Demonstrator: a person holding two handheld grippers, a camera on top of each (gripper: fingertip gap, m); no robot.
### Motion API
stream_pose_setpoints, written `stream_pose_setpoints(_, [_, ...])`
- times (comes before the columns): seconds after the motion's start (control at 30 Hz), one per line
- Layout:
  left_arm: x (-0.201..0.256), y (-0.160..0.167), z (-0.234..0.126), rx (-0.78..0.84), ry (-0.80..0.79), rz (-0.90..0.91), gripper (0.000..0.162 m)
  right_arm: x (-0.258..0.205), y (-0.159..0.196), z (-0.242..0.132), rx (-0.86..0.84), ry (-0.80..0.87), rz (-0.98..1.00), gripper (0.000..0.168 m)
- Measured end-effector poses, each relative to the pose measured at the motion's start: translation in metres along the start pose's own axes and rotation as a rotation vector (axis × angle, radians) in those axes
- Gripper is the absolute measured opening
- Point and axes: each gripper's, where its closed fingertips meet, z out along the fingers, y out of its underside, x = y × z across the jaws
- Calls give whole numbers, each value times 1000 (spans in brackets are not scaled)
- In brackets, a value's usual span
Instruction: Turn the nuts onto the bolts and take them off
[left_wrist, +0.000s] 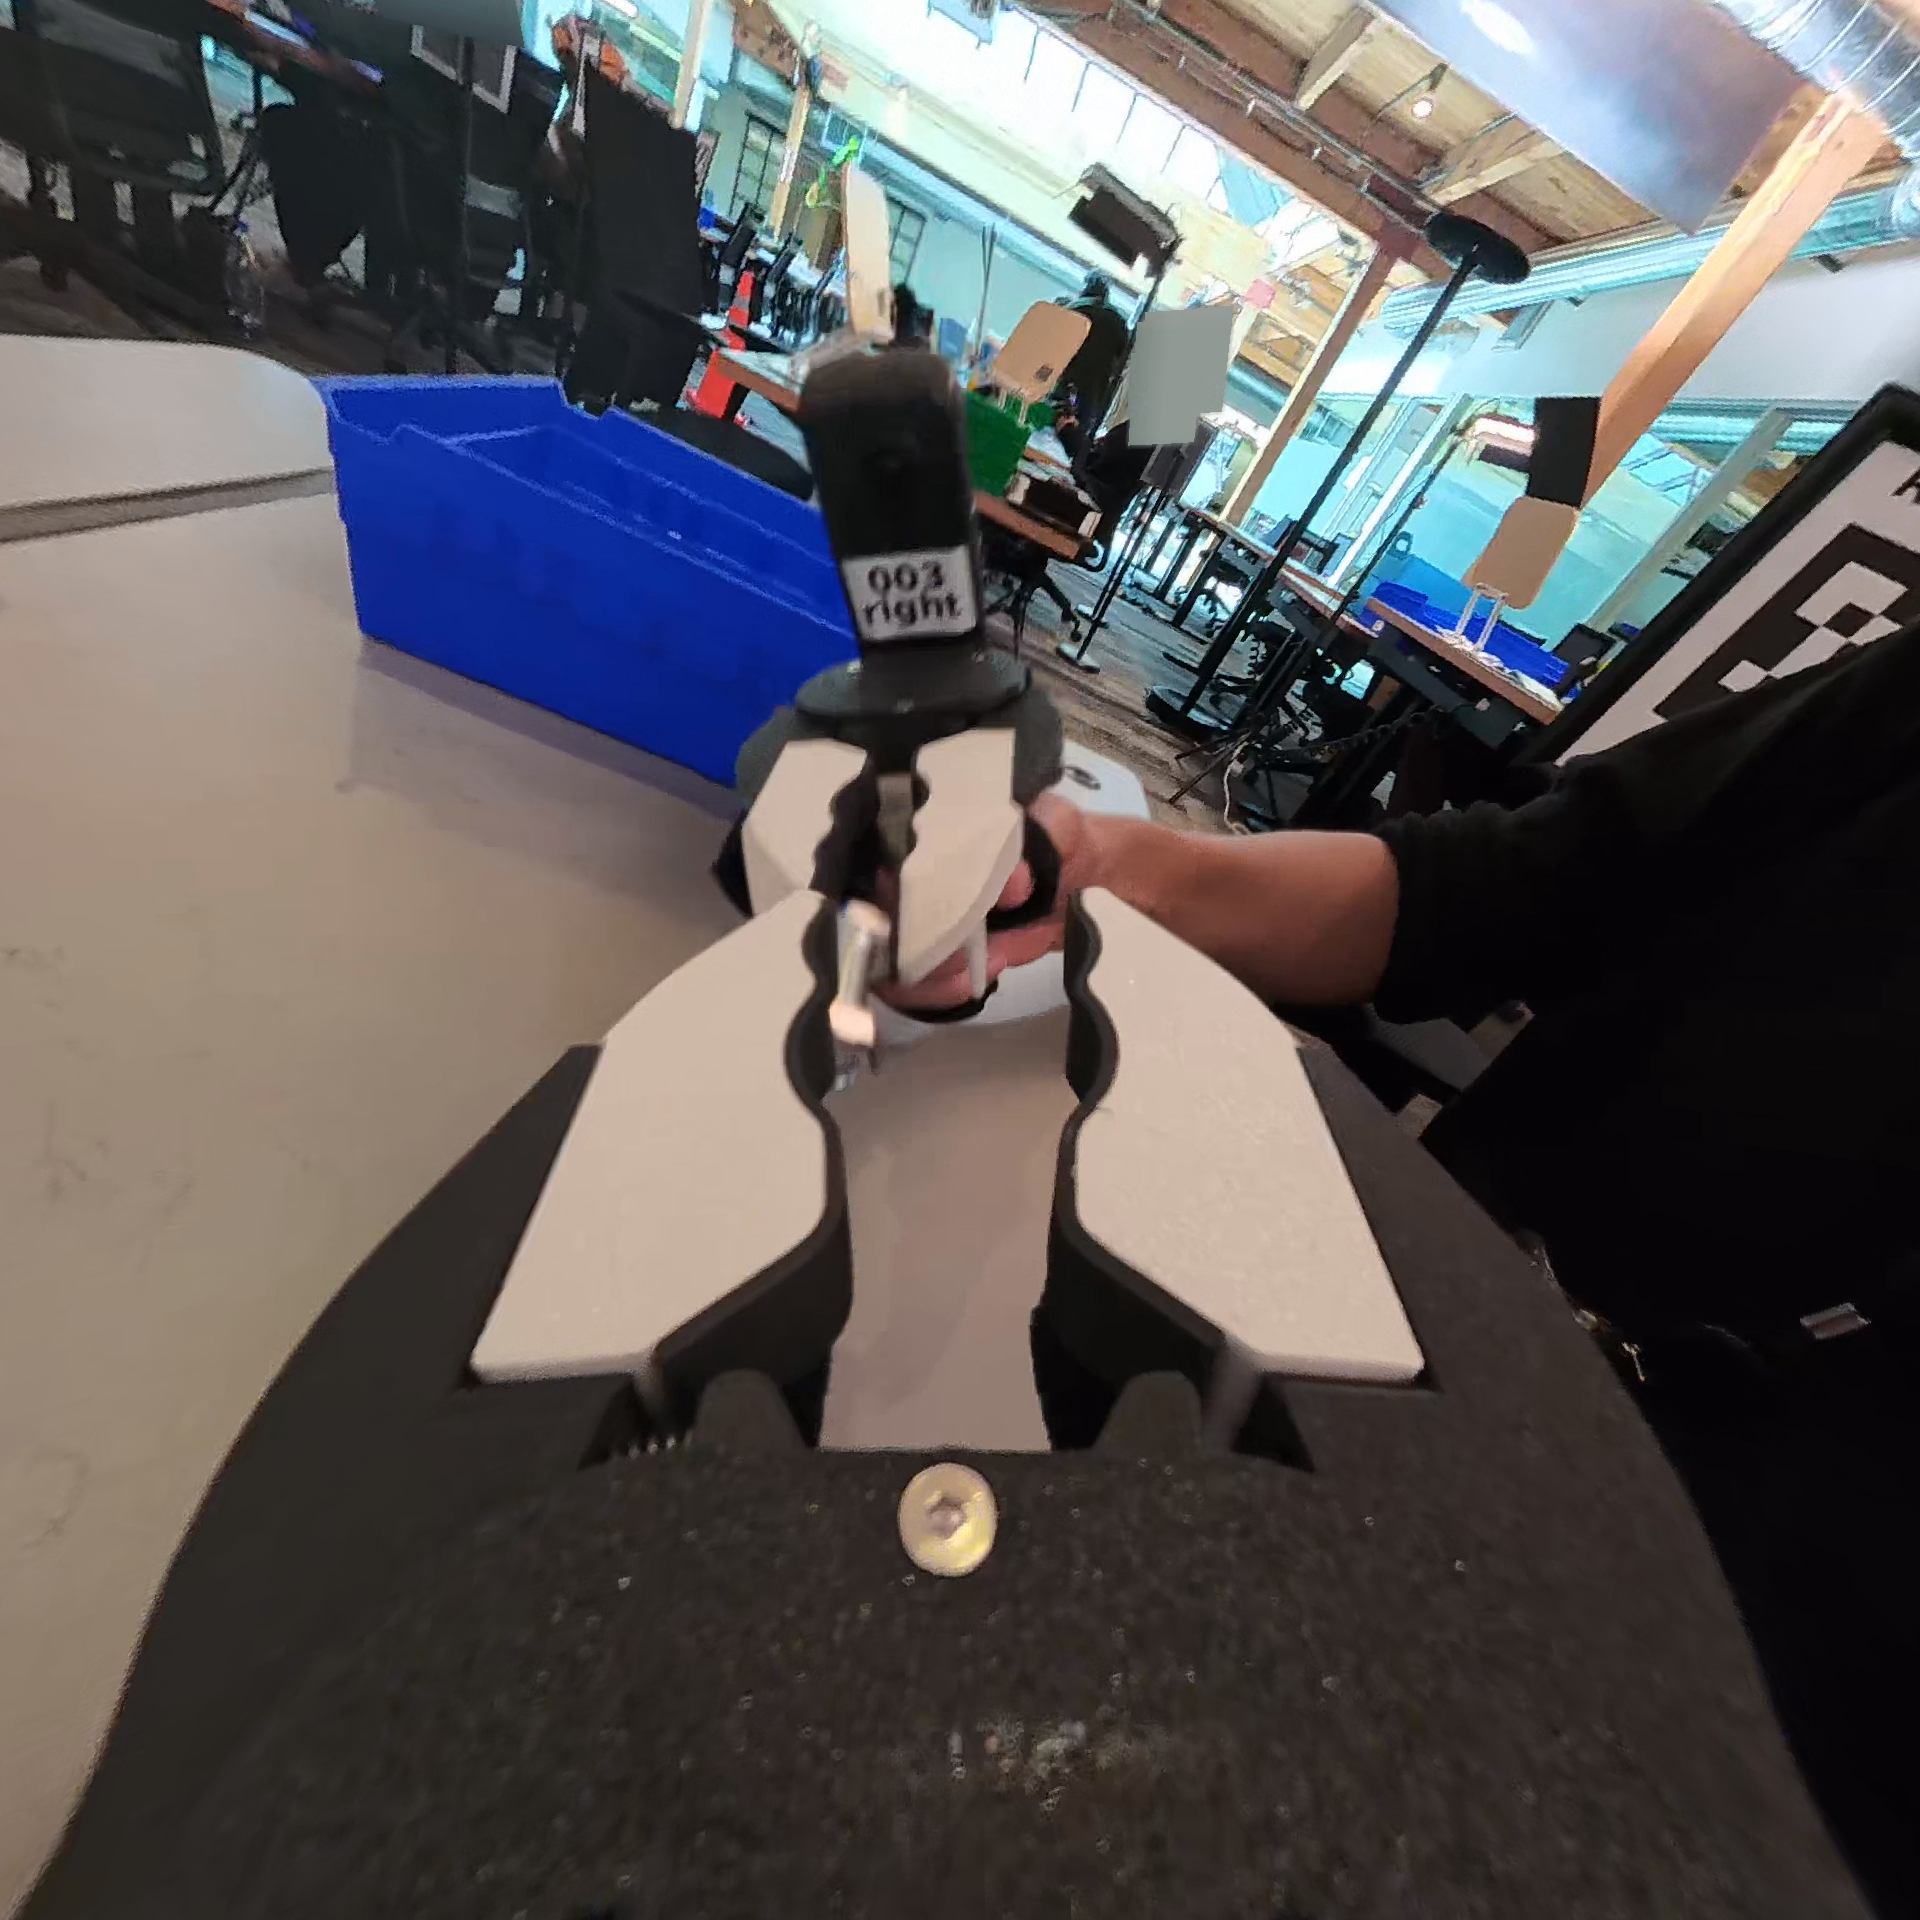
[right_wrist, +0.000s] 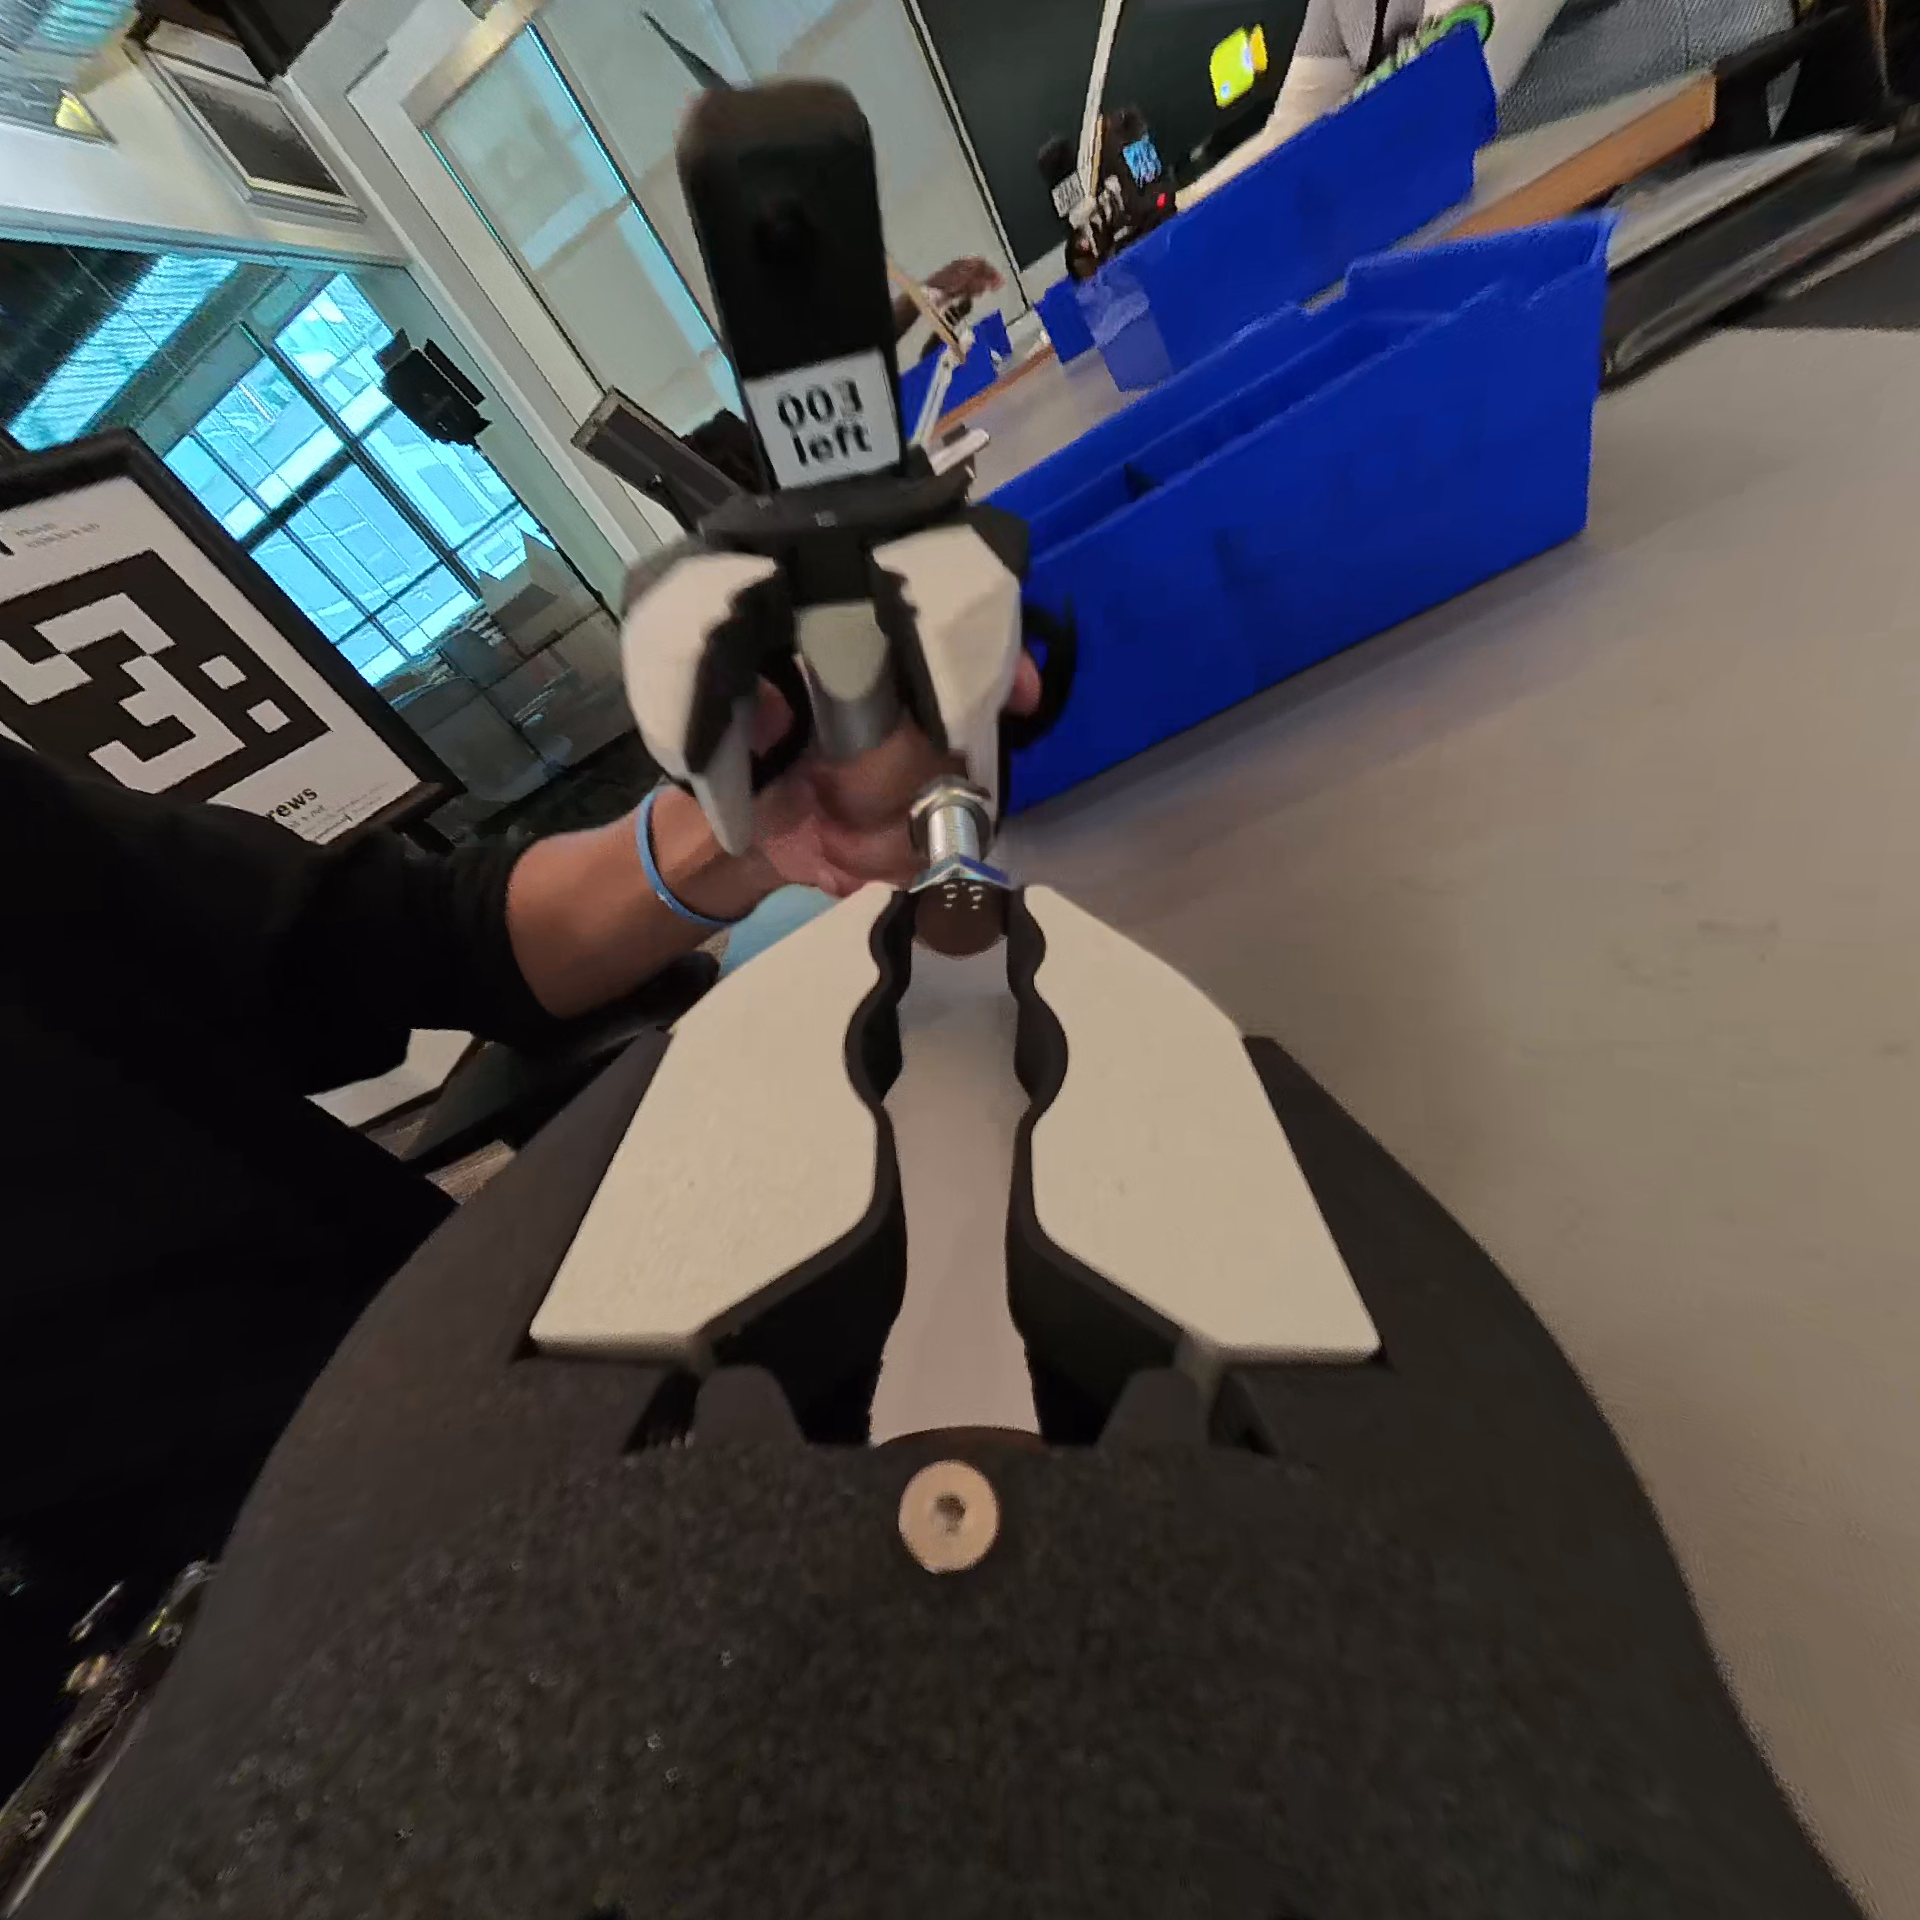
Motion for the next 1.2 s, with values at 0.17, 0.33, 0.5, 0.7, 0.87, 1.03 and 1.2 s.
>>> stream_pose_setpoints(0.17, [-7,6,-3,-18,-31,-6,41,-11,-14,-3,46,-31,-14,18])
stream_pose_setpoints(0.33, [-5,4,1,-18,-37,13,47,-4,-12,-3,37,-8,-7,18])
stream_pose_setpoints(0.5, [-3,-3,-5,16,-27,19,38,-6,-6,-3,37,-22,9,18])
stream_pose_setpoints(0.7, [-6,3,-1,-2,-28,-1,41,-7,-24,-7,65,-3,-29,18])
stream_pose_setpoints(0.87, [1,-9,-4,43,3,2,37,-1,0,-1,23,-5,13,18])
stream_pose_setpoints(1.03, [-10,3,-5,18,-29,-21,38,-11,-31,-9,85,-11,-42,17])
stream_pose_setpoints(1.2, [3,-7,-1,39,9,7,38,3,0,0,24,12,10,18])
